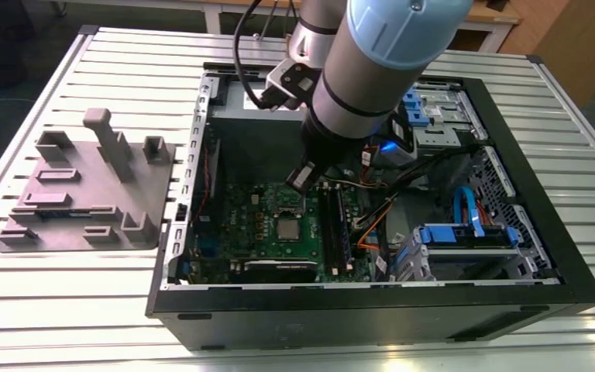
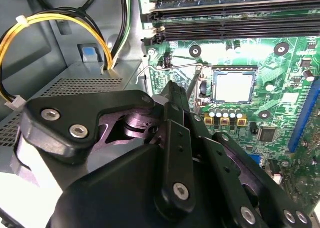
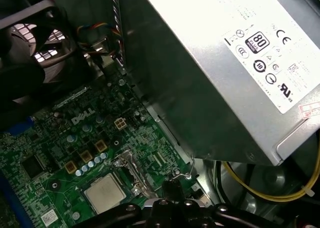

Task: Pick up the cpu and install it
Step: 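Close the cpu cover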

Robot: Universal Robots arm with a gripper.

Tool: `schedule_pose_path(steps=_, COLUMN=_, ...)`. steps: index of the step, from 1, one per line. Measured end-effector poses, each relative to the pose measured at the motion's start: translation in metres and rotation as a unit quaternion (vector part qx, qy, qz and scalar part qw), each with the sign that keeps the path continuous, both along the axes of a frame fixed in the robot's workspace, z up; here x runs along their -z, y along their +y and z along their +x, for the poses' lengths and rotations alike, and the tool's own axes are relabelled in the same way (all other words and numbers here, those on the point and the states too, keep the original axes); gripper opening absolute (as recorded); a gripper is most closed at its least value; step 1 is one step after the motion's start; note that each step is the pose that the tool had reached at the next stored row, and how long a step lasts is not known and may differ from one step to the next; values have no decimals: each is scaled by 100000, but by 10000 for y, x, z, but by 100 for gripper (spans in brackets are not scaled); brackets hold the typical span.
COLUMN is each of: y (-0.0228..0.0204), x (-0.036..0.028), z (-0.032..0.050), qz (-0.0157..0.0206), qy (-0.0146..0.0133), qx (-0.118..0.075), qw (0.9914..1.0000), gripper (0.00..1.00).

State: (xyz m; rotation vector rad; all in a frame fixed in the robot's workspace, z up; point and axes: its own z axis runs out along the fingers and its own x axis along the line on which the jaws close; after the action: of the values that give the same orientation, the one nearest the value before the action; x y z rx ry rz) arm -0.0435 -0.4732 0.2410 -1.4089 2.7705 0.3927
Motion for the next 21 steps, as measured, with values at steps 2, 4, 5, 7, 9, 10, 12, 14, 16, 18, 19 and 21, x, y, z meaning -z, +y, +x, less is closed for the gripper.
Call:
schedule_pose_path(steps=2, y=-10, x=0, z=0, qz=0, qy=0, qx=2, qw=100000, gripper=11)
schedule_pose_path(steps=4, y=-17, x=0, z=0, qz=1, qy=1, qx=4, qw=100000, gripper=11)
schedule_pose_path(steps=5, y=-20, x=0, z=0, qz=0, qy=1, qx=1, qw=100000, gripper=11)
schedule_pose_path(steps=7, y=-27, x=0, z=0, qz=2, qy=0, qx=0, qw=100000, gripper=11)
schedule_pose_path(steps=9, y=-33, x=0, z=0, qz=-1, qy=3, qx=0, qw=100000, gripper=11)
schedule_pose_path(steps=10, y=-35, x=0, z=0, qz=-1, qy=0, qx=2, qw=100000, gripper=11)
schedule_pose_path(steps=12, y=-40, x=0, z=0, qz=-3, qy=3, qx=0, qw=100000, gripper=11)
schedule_pose_path(steps=14, y=-47, x=0, z=0, qz=2, qy=0, qx=-1, qw=100000, gripper=11)
schedule_pose_path(steps=16, y=-50, x=0, z=0, qz=1, qy=-1, qx=-3, qw=100000, gripper=11)
schedule_pose_path(steps=18, y=-56, x=0, z=0, qz=0, qy=1, qx=-1, qw=100000, gripper=11)
schedule_pose_path(steps=19, y=-58, x=0, z=0, qz=-1, qy=1, qx=-4, qw=100000, gripper=11)
schedule_pose_path(steps=21, y=-62, x=0, z=0, qz=-2, qy=2, qx=-3, qw=100000, gripper=11)
